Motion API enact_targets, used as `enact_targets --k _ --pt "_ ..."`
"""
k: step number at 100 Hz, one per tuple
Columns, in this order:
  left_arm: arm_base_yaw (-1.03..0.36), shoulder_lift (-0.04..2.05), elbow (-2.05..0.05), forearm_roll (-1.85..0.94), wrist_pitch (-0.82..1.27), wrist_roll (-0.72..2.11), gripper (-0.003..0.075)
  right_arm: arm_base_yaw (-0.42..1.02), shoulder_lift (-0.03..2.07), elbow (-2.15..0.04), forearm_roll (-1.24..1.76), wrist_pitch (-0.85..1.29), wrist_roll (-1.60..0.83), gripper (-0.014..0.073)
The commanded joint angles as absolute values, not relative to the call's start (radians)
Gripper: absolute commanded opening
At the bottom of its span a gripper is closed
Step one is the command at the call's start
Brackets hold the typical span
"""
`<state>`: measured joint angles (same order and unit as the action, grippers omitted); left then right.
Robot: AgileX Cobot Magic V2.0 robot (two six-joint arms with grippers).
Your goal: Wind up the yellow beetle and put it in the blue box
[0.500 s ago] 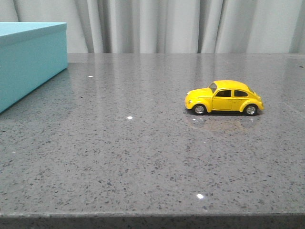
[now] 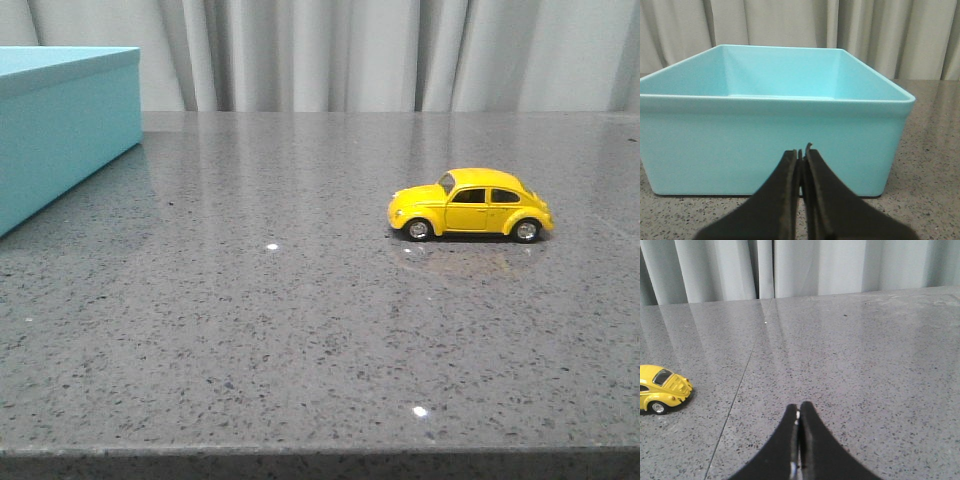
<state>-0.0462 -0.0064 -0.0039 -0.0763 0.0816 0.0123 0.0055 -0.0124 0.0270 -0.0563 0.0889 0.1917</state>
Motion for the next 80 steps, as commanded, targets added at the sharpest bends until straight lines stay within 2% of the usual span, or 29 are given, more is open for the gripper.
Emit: enact_targets --k 1,26,51,80 --pt "-0.054 -0.035 0.04 -0.081 0.0 0.0 -0.002 0.0 -0.03 0.008 -0.058 0.017 0.185 -0.0069" --pt "-0.054 -0.035 0.04 -0.081 0.0 0.0 -0.002 0.001 -0.03 0.008 -0.061 0.007 0.185 -0.0069" --pt "-0.054 -0.035 0.04 -0.081 -0.036 0.0 -0.002 0.001 -0.03 0.008 -0.061 -0.101 0.185 -0.0069" --pt "-0.054 -0.035 0.04 -0.081 -0.047 0.0 -0.002 0.001 -0.03 0.008 -0.061 -0.071 0.185 -0.0068"
